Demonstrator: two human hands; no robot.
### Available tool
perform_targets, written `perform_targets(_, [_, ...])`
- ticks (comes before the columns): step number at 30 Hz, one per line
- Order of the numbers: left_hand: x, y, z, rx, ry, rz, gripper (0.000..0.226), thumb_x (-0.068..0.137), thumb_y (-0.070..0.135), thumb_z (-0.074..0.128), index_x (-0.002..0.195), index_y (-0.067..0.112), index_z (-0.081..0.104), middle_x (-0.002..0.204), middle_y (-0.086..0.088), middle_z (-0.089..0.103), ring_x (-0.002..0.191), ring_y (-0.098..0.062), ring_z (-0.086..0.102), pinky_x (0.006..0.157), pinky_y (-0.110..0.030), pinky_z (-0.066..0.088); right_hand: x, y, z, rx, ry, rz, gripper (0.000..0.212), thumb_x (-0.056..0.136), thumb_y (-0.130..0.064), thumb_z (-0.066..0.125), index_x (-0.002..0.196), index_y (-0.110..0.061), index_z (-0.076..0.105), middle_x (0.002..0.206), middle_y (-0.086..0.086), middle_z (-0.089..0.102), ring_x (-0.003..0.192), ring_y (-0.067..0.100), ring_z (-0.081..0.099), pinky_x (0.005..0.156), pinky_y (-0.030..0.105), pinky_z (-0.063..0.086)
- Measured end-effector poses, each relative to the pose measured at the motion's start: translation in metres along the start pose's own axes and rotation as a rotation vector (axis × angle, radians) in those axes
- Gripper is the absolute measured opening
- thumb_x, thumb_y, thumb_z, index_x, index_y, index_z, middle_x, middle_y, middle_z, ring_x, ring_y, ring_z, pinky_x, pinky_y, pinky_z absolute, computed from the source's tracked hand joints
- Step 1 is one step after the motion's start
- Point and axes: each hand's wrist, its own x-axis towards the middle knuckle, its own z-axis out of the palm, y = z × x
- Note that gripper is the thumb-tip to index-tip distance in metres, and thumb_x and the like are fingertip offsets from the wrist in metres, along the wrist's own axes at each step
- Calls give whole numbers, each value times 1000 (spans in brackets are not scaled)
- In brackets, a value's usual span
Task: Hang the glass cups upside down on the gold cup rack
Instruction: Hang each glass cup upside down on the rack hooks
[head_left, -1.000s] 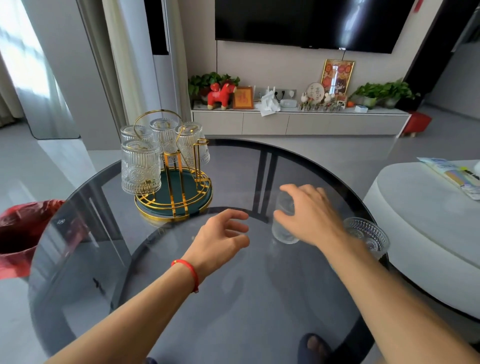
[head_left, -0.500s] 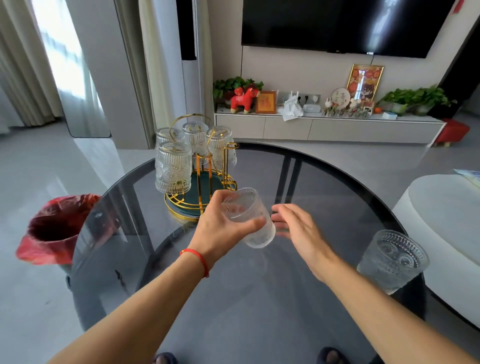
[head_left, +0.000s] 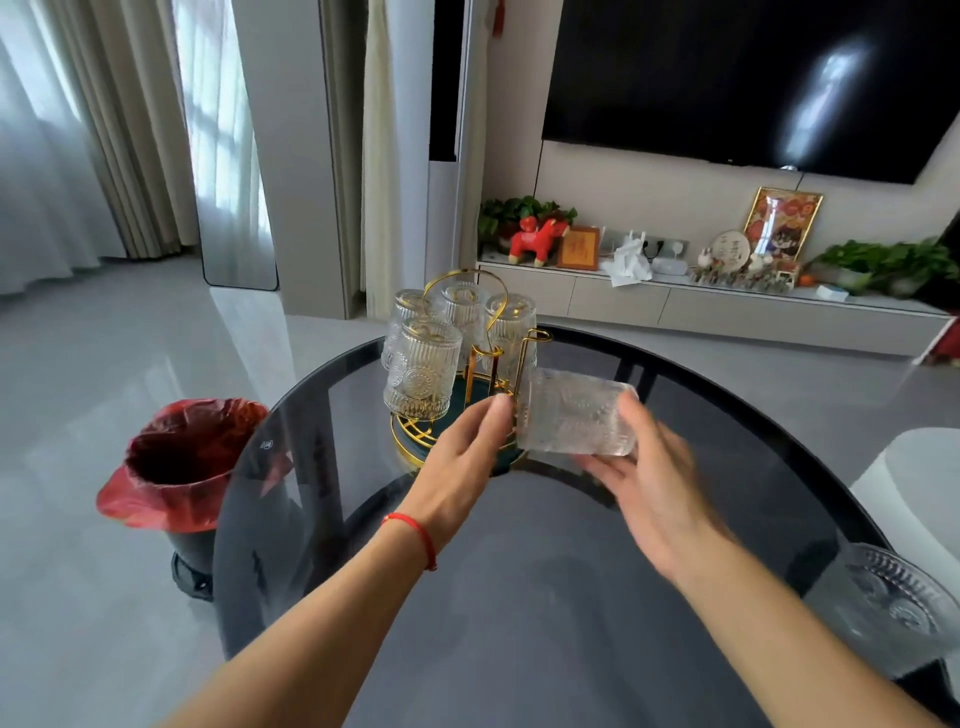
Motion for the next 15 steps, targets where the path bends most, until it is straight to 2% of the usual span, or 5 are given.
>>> perform_targets(2, [0, -10, -4, 229, 33, -18, 78, 85, 78, 35, 140, 28, 55, 136, 3, 64, 126, -15, 57, 110, -39, 43, 11, -20, -3, -62, 111, -113, 39, 102, -34, 62, 134, -11, 68, 123, 11, 77, 113, 24, 75, 98, 45, 61])
perform_targets(4, [5, -24, -16, 629, 40, 58, 64, 92, 59, 46, 144, 23, 49, 140, -4, 59, 133, -21, 49, 111, -39, 41, 28, -42, 6, -181, 220, -241, 52, 92, -41, 71, 137, -16, 67, 127, 7, 76, 115, 22, 73, 101, 49, 59])
perform_targets(6, [7, -32, -15, 857, -12, 113, 65, 93, 44, 56, 151, 22, 39, 147, -5, 53, 138, -23, 41, 114, -40, 38, 39, -61, 13, -345, 288, -350, 67, 82, -50, 75, 142, -24, 64, 140, 0, 69, 127, 18, 66, 107, 49, 55])
perform_targets(9, [11, -37, -16, 954, -11, 150, 62, 91, 35, 60, 148, 18, 43, 145, -5, 54, 136, -24, 41, 111, -40, 42, 55, -72, 30, -515, 295, -435, 71, 80, -52, 77, 143, -25, 62, 145, -5, 66, 131, 14, 61, 110, 46, 52])
perform_targets(15, [14, -37, -16, 1009, -17, 147, 58, 90, 31, 61, 145, 17, 46, 144, -5, 55, 134, -24, 44, 108, -40, 47, 80, -67, 60, -763, 265, -474, 77, 77, -55, 81, 142, -21, 58, 137, 7, 67, 121, 23, 65, 103, 43, 54])
